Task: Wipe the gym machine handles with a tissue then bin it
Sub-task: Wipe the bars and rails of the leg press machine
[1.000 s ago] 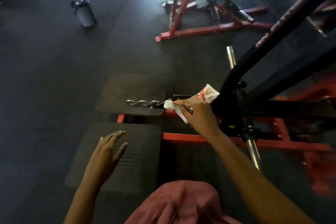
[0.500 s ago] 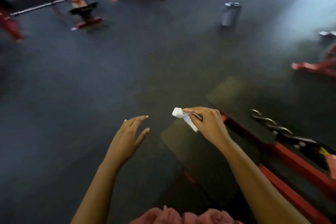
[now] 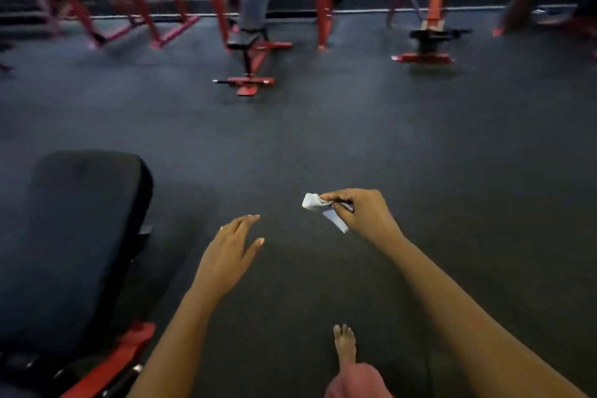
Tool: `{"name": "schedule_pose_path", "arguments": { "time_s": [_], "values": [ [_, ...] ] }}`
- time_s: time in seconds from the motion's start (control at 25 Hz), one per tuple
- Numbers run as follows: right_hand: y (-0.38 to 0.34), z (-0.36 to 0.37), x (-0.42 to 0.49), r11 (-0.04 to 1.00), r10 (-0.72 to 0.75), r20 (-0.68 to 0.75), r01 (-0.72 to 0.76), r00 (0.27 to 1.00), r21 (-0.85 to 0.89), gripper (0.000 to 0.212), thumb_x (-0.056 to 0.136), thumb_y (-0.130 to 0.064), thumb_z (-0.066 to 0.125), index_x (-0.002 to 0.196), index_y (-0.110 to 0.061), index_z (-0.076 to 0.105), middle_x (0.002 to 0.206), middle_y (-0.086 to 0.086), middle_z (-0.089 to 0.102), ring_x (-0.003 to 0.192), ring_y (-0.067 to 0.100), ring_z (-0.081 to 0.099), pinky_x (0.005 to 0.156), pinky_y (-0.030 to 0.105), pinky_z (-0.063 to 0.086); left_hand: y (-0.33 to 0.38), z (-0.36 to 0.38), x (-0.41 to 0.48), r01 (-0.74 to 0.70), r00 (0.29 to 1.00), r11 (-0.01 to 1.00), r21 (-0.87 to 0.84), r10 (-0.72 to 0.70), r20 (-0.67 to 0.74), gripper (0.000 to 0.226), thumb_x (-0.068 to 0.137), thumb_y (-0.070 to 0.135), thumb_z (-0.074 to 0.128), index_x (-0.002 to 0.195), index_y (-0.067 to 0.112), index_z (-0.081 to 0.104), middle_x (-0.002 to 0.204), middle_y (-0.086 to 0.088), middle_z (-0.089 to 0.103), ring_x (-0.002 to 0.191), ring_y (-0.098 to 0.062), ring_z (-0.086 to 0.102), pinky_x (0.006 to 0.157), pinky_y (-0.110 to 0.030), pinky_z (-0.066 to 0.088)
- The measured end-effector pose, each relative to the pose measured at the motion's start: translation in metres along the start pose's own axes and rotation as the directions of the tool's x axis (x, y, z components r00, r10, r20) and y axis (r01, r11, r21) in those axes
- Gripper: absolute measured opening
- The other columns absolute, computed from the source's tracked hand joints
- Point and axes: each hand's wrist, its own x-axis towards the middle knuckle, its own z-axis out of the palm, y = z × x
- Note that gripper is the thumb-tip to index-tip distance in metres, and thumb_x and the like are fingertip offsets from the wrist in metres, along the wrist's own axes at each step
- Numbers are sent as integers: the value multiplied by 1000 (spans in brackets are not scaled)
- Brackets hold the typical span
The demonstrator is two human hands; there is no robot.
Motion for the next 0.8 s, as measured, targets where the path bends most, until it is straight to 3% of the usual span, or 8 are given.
{"name": "schedule_pose_path", "arguments": {
  "time_s": [0.12,0.32,0.48,0.64,0.8],
  "values": [
    [-12,19,90,989,-139,112,133,984,62,27,87,-5,55,105,-16,70,105,1,70,96,13,64,74,1,39,-32,-6,41,189,981,981,53,-185,-66,54,94,39,45,143,20,31,145,0,38,132,-18,37,106,-35,35],
    [-28,40,223,933,-358,245,339,901,118,28,85,-3,54,104,-16,70,100,3,72,91,15,66,81,19,47,-72,-13,98,451,892,888,88,-448,-51,60,94,42,44,145,20,24,149,-2,32,135,-18,34,110,-37,31],
    [-46,72,305,879,-476,357,445,804,168,28,86,-3,54,104,-15,70,101,2,72,88,10,65,73,5,40,-96,-17,127,595,803,797,106,-587,-97,60,93,44,44,145,23,24,149,0,31,135,-15,33,112,-35,30],
    [-66,121,365,813,-580,440,525,686,252,27,86,-2,54,105,-12,70,98,6,72,69,-5,51,60,-5,32,-133,-19,152,716,691,696,58,-694,-202,60,93,42,46,145,22,24,148,-1,32,134,-16,35,110,-34,31],
    [-100,183,434,771,-629,504,553,591,314,28,86,-3,54,107,-14,69,101,4,71,89,14,64,70,1,36,-186,-18,174,837,517,545,-42,-814,-266,60,92,41,48,144,20,27,147,-3,35,133,-19,36,110,-38,32]
  ]
}}
